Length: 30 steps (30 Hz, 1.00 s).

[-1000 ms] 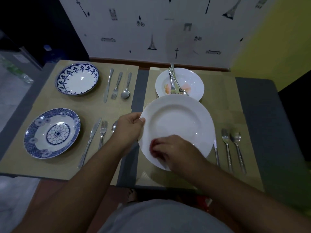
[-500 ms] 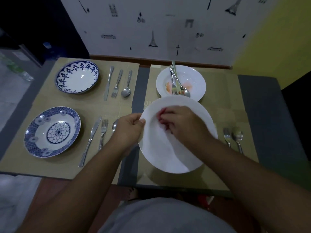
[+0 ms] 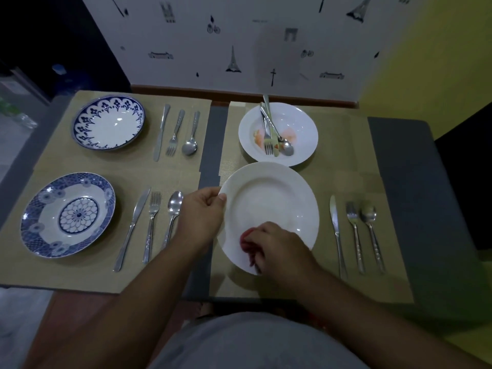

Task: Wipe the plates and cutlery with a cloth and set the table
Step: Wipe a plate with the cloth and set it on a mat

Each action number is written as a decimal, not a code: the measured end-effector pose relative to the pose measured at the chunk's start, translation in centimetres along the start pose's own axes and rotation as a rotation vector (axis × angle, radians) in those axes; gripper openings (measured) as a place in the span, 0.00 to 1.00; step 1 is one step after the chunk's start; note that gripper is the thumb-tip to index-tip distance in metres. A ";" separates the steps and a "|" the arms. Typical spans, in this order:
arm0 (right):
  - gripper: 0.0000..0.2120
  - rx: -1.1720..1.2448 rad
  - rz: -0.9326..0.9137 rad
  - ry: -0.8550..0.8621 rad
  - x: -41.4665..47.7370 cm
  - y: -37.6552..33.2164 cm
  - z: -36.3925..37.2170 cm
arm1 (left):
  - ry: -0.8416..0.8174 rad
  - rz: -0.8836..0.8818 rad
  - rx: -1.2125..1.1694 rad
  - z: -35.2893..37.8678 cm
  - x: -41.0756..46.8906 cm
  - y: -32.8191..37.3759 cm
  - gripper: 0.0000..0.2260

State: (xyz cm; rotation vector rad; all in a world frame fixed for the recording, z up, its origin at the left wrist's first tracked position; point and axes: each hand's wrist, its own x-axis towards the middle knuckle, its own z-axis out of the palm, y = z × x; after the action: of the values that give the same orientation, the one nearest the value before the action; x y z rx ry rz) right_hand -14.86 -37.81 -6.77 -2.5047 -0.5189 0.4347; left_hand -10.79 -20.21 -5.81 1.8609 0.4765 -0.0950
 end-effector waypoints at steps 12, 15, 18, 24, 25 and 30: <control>0.11 -0.420 0.147 0.168 3.5 4.0 -5.3 | 0.029 0.036 -0.052 -0.1 0.5 0.8 0.09; 0.12 -0.462 0.177 -0.004 2.9 3.5 -4.7 | 0.066 0.079 -0.049 -0.2 0.6 1.1 0.10; 0.13 -0.455 0.152 -0.082 2.2 3.5 -4.4 | 0.042 0.094 0.011 -0.3 0.7 0.5 0.09; 0.13 -0.473 0.213 -0.001 2.6 3.3 -4.4 | 0.062 0.101 -0.013 -0.2 0.9 0.8 0.09; 0.13 -0.456 0.187 -0.062 2.1 2.9 -3.6 | 0.063 0.094 -0.007 -0.1 1.0 0.8 0.09; 0.13 -0.279 -0.029 -0.128 0.5 2.1 -1.1 | 0.049 0.047 0.060 -0.3 0.7 -0.1 0.10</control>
State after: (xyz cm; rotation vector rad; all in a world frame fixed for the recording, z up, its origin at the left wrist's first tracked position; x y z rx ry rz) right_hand -13.42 -39.72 -7.23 -2.7430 -0.7082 0.5462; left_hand -10.21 -19.71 -6.02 1.9360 0.4678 -0.0331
